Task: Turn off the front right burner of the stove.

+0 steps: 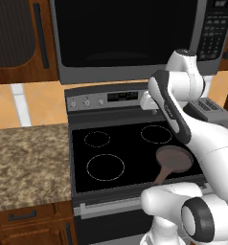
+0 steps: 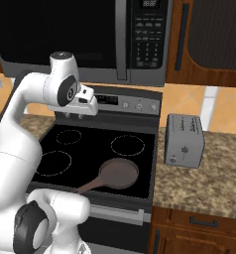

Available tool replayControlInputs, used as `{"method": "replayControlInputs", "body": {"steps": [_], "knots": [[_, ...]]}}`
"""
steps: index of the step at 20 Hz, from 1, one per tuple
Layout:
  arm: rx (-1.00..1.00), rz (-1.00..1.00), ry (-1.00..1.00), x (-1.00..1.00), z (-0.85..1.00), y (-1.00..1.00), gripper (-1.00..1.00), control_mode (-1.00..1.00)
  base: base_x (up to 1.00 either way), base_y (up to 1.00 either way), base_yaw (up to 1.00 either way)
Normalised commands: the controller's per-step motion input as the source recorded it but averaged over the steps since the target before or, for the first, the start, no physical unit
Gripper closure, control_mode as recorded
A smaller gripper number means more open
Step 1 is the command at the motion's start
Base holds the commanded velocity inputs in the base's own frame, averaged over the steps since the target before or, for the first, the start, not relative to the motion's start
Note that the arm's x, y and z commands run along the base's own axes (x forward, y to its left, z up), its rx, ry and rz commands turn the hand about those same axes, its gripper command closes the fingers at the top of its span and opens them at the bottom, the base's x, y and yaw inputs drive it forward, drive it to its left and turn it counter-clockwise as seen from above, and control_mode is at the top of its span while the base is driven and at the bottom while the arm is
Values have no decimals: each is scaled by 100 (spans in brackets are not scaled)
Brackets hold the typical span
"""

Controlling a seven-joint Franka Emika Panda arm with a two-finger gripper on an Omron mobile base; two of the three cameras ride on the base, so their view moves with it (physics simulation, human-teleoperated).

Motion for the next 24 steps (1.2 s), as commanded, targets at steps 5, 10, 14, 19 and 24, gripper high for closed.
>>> {"method": "replayControlInputs", "body": {"steps": [5,10,14,19,24], "knots": [[0,0,0,0,2,0,-100,-100,0,0,0],[0,0,0,0,0,0,-100,-100,0,0,0],[0,0,0,-10,0,2,-100,-100,0,0,0],[0,-8,-5,-33,-10,-41,-100,-100,0,0,0],[-5,-5,-18,-27,-13,-70,-100,-100,0,0,0]]}}
